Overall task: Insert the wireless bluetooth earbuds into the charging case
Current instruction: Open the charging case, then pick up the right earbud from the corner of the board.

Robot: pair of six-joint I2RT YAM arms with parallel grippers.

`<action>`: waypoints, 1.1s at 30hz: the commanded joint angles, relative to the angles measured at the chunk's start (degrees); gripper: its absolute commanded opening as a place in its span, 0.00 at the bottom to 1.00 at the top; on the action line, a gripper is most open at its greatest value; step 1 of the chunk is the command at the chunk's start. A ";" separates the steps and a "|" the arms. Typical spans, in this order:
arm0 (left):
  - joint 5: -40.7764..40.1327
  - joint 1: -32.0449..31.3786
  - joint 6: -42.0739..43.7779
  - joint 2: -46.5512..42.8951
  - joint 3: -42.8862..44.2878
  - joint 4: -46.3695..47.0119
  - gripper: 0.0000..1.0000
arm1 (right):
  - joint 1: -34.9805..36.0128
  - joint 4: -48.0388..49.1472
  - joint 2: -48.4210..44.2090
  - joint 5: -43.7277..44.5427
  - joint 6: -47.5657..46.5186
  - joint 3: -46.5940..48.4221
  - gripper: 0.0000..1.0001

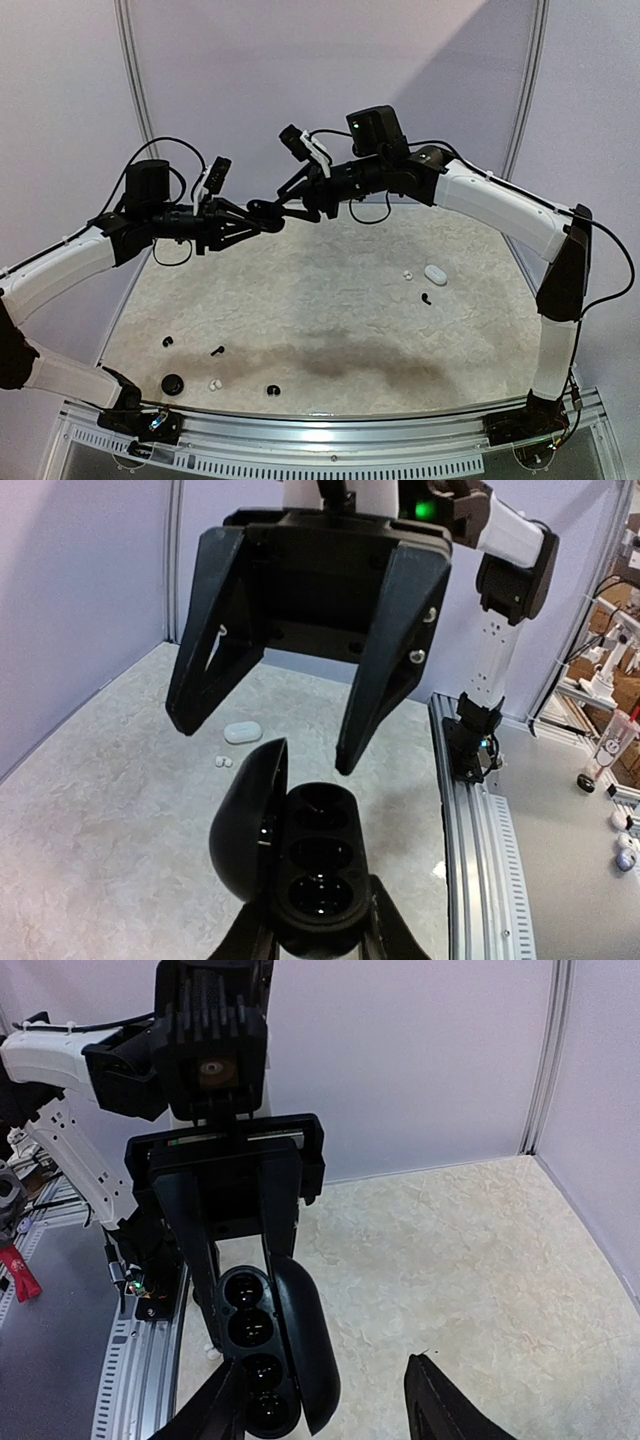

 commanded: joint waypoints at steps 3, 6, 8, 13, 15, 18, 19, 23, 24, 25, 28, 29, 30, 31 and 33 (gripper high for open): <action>-2.86 0.75 -6.22 0.73 -2.42 5.23 0.00 | -2.79 4.54 -3.54 -2.44 5.49 0.22 0.59; -3.97 1.53 -7.88 0.48 -3.31 6.54 0.00 | -4.39 6.83 -5.10 -1.19 9.89 -3.61 0.62; -4.74 2.47 -9.23 0.12 -3.92 7.42 0.00 | -4.78 7.34 -6.12 0.39 11.62 -5.94 0.63; -6.37 5.62 -13.00 -2.00 -7.08 11.69 0.00 | -4.80 6.07 -8.12 6.47 14.43 -13.20 0.59; -7.48 6.55 -14.47 -3.28 -8.71 13.40 0.00 | -4.72 5.29 -8.14 8.07 15.39 -16.23 0.53; -8.37 7.22 -14.89 -6.49 -11.83 14.27 0.00 | -2.56 2.37 -6.07 9.19 15.67 -17.68 0.48; -8.73 7.40 -14.79 -7.66 -13.14 14.27 0.00 | -1.40 1.48 -5.16 9.36 15.04 -17.61 0.48; -10.31 8.09 -14.85 -14.17 -18.07 13.08 0.00 | 2.84 2.18 0.34 7.62 12.04 -18.43 0.46; -11.05 8.17 -14.67 -15.92 -19.23 12.44 0.00 | 3.84 2.87 1.31 7.11 11.87 -18.86 0.45; -11.91 8.16 -14.45 -17.82 -20.40 11.97 0.00 | 4.82 3.41 2.50 6.93 11.64 -19.18 0.45; -15.39 8.15 -14.94 -23.19 -24.55 10.78 0.00 | 8.38 3.52 6.20 6.83 9.20 -18.89 0.43; -16.59 8.15 -15.13 -24.66 -25.50 9.70 0.00 | 9.51 3.52 7.00 6.97 8.35 -18.87 0.43; -17.33 8.19 -15.17 -26.06 -26.27 8.63 0.00 | 10.39 3.80 7.87 7.17 7.31 -19.30 0.42; -17.80 8.17 -14.94 -27.22 -26.94 7.59 0.00 | 11.32 4.64 8.25 7.55 7.04 -20.07 0.41; -18.55 8.15 -13.80 -29.14 -27.92 5.84 0.00 | 13.03 6.03 9.08 9.26 5.47 -21.46 0.40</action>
